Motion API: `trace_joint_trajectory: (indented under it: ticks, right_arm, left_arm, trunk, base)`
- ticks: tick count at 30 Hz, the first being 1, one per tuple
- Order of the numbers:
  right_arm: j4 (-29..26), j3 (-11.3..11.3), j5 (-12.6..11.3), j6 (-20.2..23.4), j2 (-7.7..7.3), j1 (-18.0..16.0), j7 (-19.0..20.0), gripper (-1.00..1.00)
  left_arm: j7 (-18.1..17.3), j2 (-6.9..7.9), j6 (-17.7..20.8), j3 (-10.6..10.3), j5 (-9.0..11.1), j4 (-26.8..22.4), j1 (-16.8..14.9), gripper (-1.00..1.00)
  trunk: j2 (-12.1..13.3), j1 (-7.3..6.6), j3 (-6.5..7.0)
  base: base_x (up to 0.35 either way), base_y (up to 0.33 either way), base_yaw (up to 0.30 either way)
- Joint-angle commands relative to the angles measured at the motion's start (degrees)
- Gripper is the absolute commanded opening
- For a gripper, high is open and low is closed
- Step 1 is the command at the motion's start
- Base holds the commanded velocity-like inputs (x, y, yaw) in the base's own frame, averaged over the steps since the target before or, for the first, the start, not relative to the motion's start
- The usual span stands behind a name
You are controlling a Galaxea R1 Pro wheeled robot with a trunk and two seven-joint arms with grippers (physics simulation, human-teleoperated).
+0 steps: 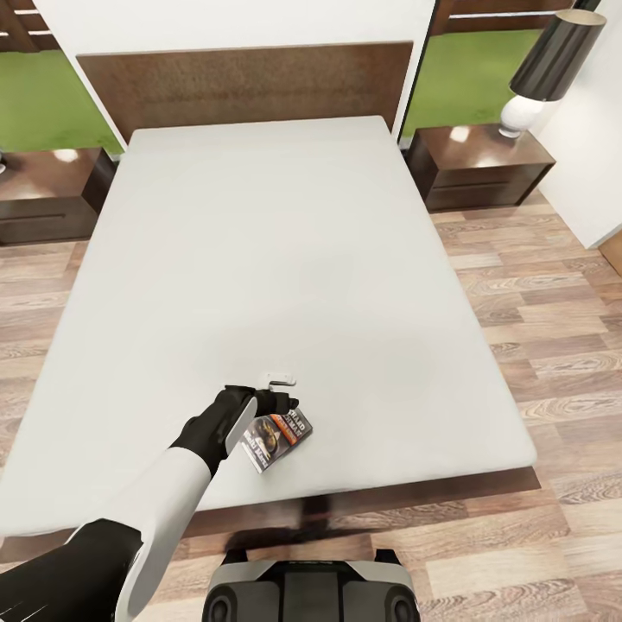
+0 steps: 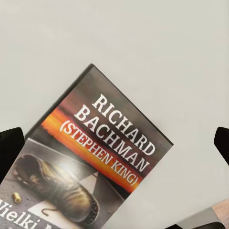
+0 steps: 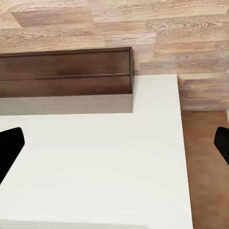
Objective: In the bedroom, move the book from the bed onto either nightstand, and place the two sandals side by side next to the bed.
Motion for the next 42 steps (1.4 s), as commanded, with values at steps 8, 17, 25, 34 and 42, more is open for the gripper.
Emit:
trace_joint_trajectory:
  ticks: [8, 17, 25, 34, 42]
  right_arm:
    - [0.1, -0.49, 0.43, -0.33, -0.03, -0.01, 0.15, 1.0]
    - [0.1, -0.49, 0.43, -0.33, -0.03, -0.01, 0.16, 1.0]
    - [0.1, -0.49, 0.43, -0.33, -0.03, -0.01, 0.17, 1.0]
    - [0.1, -0.49, 0.43, -0.33, -0.03, -0.01, 0.16, 1.0]
    - [0.13, -0.55, 0.43, -0.33, -0.03, -0.01, 0.16, 1.0]
  left_arm:
    - [0.2, 0.03, 0.29, -0.15, 0.57, -0.06, -0.02, 1.0]
    - [0.2, 0.03, 0.29, -0.15, 0.57, -0.06, -0.02, 1.0]
    - [0.2, 0.03, 0.29, -0.15, 0.57, -0.06, -0.03, 1.0]
    - [0.2, 0.03, 0.29, -0.15, 0.57, -0.08, 0.01, 1.0]
    - [0.2, 0.01, 0.27, -0.14, 0.57, -0.1, -0.01, 1.0]
  trunk:
    - [-0.06, 0.02, -0.14]
    - [-0.06, 0.02, -0.46]
    - [-0.06, 0.02, -1.05]
    - [-0.06, 0.02, -1.43]
    - [-0.06, 0.02, -1.51]
  base:
    - [0.0, 0.0, 0.0]
    - [0.0, 0.0, 0.0]
    - [0.0, 0.0, 0.0]
    - [0.0, 0.0, 0.0]
    - [0.0, 0.0, 0.0]
